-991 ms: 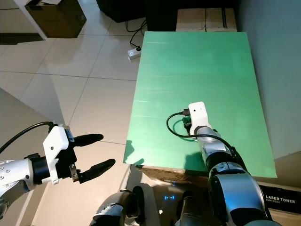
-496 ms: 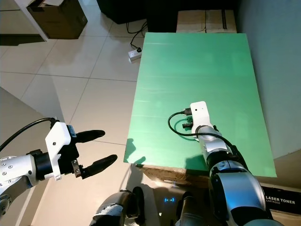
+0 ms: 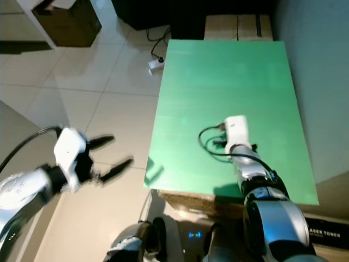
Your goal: Hang keys on a hook
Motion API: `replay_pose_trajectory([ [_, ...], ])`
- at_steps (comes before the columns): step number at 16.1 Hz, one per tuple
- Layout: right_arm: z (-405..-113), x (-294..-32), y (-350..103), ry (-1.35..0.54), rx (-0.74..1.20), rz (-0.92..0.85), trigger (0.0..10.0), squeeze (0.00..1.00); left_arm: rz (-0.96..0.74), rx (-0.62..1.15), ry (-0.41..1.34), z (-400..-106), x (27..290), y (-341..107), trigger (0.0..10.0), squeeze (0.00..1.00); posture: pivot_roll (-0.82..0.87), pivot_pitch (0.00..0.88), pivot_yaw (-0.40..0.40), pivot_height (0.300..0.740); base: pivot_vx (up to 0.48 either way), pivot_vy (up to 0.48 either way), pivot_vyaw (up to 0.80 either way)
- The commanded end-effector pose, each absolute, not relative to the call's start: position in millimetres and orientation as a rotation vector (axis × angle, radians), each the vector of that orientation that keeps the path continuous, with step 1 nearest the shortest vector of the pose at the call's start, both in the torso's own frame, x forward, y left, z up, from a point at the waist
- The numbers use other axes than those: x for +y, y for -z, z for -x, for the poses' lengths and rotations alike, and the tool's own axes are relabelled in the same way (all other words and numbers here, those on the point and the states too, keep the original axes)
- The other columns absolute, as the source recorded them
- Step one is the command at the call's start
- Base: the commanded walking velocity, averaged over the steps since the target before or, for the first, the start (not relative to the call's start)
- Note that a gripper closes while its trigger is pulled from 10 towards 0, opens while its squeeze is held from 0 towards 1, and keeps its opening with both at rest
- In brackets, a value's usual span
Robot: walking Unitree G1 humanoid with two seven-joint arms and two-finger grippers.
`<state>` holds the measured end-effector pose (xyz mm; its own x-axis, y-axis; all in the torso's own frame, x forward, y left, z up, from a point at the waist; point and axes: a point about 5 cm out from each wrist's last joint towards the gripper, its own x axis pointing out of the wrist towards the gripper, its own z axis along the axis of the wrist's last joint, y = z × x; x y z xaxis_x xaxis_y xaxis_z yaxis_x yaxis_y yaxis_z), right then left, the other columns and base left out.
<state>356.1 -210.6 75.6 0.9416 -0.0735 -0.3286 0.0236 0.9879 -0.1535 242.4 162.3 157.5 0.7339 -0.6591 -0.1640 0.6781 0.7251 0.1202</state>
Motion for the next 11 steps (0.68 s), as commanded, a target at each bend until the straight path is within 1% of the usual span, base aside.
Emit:
replay_pose_trajectory([
  [1, -356, -211, -80, 0.076, 0.266, 0.111, 0.0, 0.0, -0.196, 0.103, 0.666, -248, 170, -156, 10.0, 0.0, 0.12, 0.185, 0.122, 0.74, 0.0, 0.0, 0.0],
  [3, -353, -210, -80, 0.073, 0.226, 0.109, 0.0, 0.0, -0.193, 0.087, 0.633, -256, 170, -156, 10.0, 0.0, 0.1, 0.195, 0.119, 0.74, 0.0, 0.0, 0.0],
  [5, -346, -205, -74, 0.03, 0.181, 0.147, 0.0, 0.0, -0.189, 0.083, 0.644, -257, 167, -153, 10.0, 0.0, 0.06, 0.158, 0.116, 0.74, 0.0, 0.0, 0.0],
  [6, -341, -198, -74, -0.04, 0.133, 0.291, 0.0, 0.0, -0.189, 0.076, 0.647, -259, 168, -152, 10.0, 0.0, 0.04, 0.149, 0.107, 0.74, 0.0, 0.0, 0.0],
  [7, -336, -185, -74, -0.184, 0.092, 0.574, 0.0, 0.0, -0.191, 0.072, 0.647, -260, 170, -150, 10.0, 0.0, 0.02, 0.137, 0.107, 0.74, 0.0, 0.0, 0.0],
  [8, -330, -177, -71, -0.226, 0.081, 0.595, 0.0, 0.0, -0.2, 0.076, 0.649, -261, 173, -147, 10.0, 0.0, -0.01, 0.125, 0.111, 0.74, 0.0, 0.0, 0.0],
  [9, -327, -175, -71, -0.209, 0.064, 0.549, 0.0, 0.0, -0.197, 0.08, 0.646, -261, 174, -145, 10.0, 0.0, -0.03, 0.114, 0.121, 0.74, 0.0, 0.0, 0.0],
  [11, -323, -173, -70, -0.188, 0.045, 0.526, 0.0, 0.0, -0.194, 0.084, 0.635, -264, 175, -139, 10.0, 0.0, -0.05, 0.105, 0.136, 0.74, 0.0, 0.0, 0.0],
])
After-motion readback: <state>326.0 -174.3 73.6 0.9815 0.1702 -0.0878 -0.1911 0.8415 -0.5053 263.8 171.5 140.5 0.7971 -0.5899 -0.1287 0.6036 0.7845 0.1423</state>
